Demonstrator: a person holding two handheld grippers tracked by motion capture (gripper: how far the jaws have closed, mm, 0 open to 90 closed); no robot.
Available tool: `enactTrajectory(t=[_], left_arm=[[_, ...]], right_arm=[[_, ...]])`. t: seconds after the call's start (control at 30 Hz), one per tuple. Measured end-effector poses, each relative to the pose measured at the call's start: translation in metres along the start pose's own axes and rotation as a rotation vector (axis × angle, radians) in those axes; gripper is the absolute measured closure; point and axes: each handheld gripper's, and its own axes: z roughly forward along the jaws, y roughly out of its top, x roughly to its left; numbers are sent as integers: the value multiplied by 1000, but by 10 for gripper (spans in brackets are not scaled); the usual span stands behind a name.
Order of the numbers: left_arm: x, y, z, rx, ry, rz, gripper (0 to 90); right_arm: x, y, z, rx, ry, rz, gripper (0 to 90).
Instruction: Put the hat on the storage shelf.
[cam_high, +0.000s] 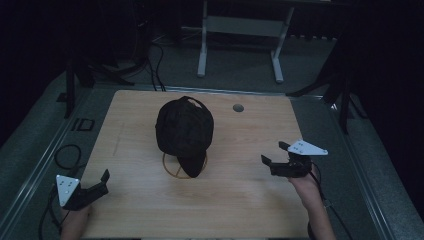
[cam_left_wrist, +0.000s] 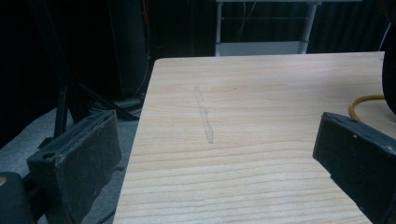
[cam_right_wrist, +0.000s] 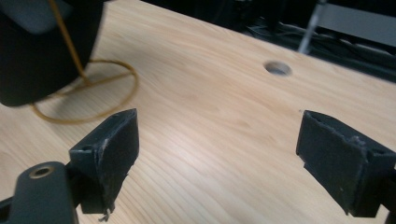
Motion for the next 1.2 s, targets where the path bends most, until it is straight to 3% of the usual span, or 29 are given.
enactTrajectory(t=[0.27,0.57,1.0,1.2], left_arm=[[0,0,0,2,3,1,15],[0,0,0,1,5,0,15],[0,0,0,-2,6,0,15],[0,0,0,-2,6,1,15]], right_arm=[[-21,-37,-18,11,-99,57,130],[-34,-73,-33,52,-172,99,130],[-36,-106,-50,78,-326,140,130],[-36,-115,-60,56,-402,171,130]])
